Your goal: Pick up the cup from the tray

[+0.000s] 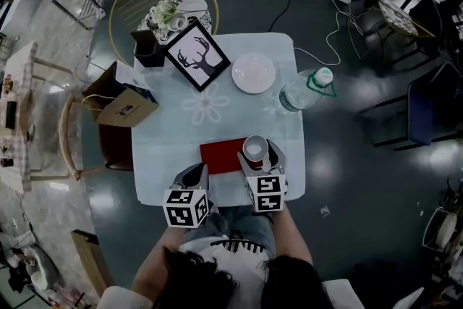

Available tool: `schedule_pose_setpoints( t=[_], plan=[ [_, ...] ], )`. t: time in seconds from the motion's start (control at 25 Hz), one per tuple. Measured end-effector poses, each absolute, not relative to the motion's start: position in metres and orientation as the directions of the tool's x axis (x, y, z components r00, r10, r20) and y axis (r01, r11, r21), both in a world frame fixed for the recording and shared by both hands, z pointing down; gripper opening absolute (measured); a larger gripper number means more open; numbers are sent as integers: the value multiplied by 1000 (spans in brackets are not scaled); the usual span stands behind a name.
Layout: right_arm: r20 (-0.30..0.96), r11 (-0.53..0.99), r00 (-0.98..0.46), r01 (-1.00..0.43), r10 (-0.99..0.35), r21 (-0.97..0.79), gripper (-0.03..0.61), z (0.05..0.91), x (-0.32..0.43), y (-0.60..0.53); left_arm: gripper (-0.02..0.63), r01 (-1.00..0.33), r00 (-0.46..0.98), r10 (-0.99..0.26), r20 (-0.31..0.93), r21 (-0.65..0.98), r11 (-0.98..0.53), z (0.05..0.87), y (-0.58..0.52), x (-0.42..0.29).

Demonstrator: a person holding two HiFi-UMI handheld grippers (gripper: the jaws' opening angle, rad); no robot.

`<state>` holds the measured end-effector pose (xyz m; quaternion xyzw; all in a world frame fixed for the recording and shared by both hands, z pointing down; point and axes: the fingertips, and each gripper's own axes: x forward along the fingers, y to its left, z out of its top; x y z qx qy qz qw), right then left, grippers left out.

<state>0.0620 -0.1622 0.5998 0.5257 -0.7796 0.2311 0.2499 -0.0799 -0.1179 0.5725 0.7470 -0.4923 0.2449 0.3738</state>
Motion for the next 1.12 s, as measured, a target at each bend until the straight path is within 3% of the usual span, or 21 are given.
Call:
schedule_pose_setpoints(
  t=[0.64,1.12],
  plan=[
    [655,183,-180,-981,-733,-65,375,606,149,-150,0,-891,447,-501,741,316,-327,575,-132,-28],
    [672,202,-177,-978,-719,-42,374,624,162,-142,0,-900,429,-499,753,307,-311,581,-134,-29]
  ],
)
